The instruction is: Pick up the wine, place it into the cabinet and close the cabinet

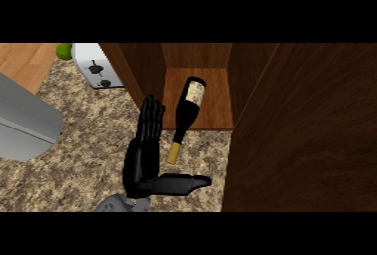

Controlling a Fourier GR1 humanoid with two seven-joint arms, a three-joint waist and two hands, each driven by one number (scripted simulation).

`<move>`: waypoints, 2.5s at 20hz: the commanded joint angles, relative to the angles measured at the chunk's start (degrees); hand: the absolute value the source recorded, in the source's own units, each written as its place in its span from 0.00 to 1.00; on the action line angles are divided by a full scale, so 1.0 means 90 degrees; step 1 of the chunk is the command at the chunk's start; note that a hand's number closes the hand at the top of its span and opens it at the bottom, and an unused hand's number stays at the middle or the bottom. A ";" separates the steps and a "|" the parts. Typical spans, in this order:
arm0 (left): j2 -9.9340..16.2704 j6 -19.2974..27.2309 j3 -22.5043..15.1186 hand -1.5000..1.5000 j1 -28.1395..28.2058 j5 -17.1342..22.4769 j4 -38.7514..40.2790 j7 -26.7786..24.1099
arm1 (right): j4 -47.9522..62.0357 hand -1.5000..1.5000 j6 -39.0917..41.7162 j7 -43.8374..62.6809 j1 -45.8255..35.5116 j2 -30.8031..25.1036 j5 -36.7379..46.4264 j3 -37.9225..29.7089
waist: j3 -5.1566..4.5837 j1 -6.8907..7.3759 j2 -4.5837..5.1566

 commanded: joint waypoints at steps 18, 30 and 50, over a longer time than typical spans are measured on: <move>0.2136 -0.0733 0.0555 0.00 0.2870 0.0304 -0.2863 -0.0202 | -0.0989 1.00 0.0922 0.0945 -0.0067 -0.0481 0.0103 0.2538 | -0.0031 0.0146 -0.0029; 0.2913 -0.1906 0.1767 0.00 0.3716 0.1136 -0.3066 -0.0613 | 0.0365 1.00 0.0267 0.1710 -0.1543 0.0813 0.0296 0.3195 | -0.0048 0.0345 -0.0014; 0.3935 -0.4075 0.3782 0.00 0.4284 0.2666 -0.2748 -0.0552 | 0.4831 1.00 -0.3398 0.1404 -0.7696 0.0868 -0.1238 0.2342 | -0.0027 0.0538 0.0091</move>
